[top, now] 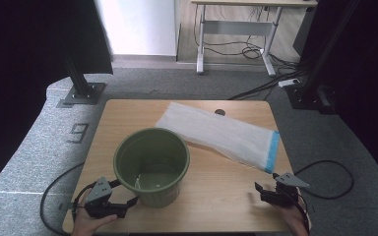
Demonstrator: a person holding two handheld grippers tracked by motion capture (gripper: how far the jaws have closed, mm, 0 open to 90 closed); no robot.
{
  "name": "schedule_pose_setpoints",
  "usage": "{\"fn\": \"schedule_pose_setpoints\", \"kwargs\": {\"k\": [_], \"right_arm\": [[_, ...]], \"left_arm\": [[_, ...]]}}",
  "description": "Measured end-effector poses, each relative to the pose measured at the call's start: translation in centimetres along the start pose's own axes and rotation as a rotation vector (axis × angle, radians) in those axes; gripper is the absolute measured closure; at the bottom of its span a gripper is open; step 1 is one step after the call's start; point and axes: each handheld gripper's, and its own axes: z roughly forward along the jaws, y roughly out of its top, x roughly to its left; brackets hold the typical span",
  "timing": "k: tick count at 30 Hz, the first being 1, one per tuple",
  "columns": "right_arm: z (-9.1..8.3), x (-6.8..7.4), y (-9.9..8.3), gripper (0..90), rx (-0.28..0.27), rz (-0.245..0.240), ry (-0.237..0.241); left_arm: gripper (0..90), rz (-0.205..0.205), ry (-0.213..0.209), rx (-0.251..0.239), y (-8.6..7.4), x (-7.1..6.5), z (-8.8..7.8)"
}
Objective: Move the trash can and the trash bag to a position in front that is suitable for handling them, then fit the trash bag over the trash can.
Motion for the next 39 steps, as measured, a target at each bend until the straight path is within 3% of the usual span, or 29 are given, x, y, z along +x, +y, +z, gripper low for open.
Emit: {"fn": "schedule_pose_setpoints", "kwargs": {"k": [6, 10, 20, 24, 27, 28, 29, 30, 31, 39], "right_arm": [[-0.2, 0.2, -0.1, 15.6, -0.022, 0.018, 0.014], [0.0, 0.5, 0.0, 15.6, -0.021, -0.01, 0.03], [-0.6, 0.2, -0.3, 15.6, -0.024, -0.002, 0.019], [-0.9, -0.1, -0.4, 15.3, -0.034, 0.025, -0.006], [-0.8, -0.1, -0.4, 15.3, -0.029, 0.03, -0.01], [-0.8, 0.0, -0.5, 15.3, -0.022, 0.024, -0.009], [-0.8, 0.0, -0.5, 15.3, -0.022, 0.024, -0.009], [-0.7, 0.1, -0.5, 15.3, -0.019, 0.017, -0.007], [-0.7, 0.1, -0.5, 15.3, -0.019, 0.017, -0.007], [-0.4, 1.1, 0.0, 14.4, -0.019, -0.008, -0.007]], "left_arm": [[14.0, 0.03, -0.008, 0.018, 1.3, 0.1, 1.7], [14.0, 0.051, -0.013, 0.037, 2.4, 0.1, 3.0], [14.1, 0.05, -0.005, 0.036, 4.9, -0.1, 7.0], [14.5, 0.048, -0.01, 0.029, 5.9, -0.2, 8.7], [14.3, 0.051, -0.003, 0.028, 6.0, -0.3, 8.9], [14.6, 0.053, 0.022, 0.036, 5.8, -0.3, 8.6], [14.6, 0.053, 0.022, 0.036, 5.8, -0.3, 8.6], [14.6, 0.05, 0.057, 0.05, 5.3, -0.1, 7.9], [14.7, 0.05, 0.057, 0.05, 5.3, -0.1, 7.9], [14.7, -0.047, 0.109, 0.064, 1.6, 1.4, 5.2]]}}
